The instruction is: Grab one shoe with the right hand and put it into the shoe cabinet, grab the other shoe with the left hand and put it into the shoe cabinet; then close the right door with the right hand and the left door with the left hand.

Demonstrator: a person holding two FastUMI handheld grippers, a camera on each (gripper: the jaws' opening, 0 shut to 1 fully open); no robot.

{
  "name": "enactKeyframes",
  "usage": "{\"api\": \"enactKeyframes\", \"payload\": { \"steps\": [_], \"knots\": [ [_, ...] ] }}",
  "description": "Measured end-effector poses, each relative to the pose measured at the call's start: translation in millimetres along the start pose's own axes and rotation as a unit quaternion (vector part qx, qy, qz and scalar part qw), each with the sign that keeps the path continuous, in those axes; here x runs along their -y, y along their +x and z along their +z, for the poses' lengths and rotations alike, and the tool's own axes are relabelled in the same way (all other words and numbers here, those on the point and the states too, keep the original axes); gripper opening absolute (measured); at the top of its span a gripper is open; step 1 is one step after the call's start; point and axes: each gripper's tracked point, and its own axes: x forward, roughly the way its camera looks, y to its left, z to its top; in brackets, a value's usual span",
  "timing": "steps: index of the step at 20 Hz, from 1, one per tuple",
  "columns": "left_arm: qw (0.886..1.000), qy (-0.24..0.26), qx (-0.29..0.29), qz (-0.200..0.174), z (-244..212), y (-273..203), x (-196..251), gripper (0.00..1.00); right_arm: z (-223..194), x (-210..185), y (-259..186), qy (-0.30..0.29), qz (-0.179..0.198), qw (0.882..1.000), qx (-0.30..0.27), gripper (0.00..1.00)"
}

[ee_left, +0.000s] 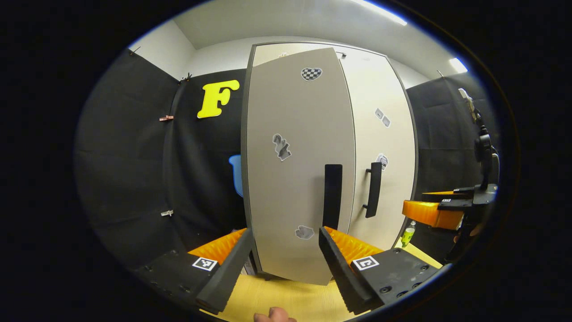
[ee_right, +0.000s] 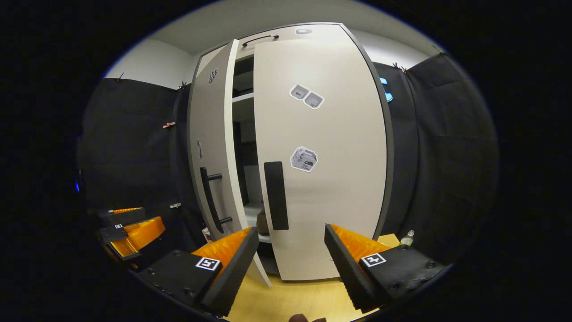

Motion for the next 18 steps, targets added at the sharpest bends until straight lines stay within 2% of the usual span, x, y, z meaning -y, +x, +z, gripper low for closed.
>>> {"api": "enactKeyframes", "payload": {
  "steps": [13,18],
  "knots": [
    [1.0,-0.019,-0.005,0.014,0,3,-16,0.94,-1,-6,-20,0.0,0.005,1.0,-0.002,0.98],
    [1.0,-0.023,0.003,0.005,12,6,-13,0.94,4,-6,-26,0.005,0.001,1.0,0.003,0.98]
  ]
}}
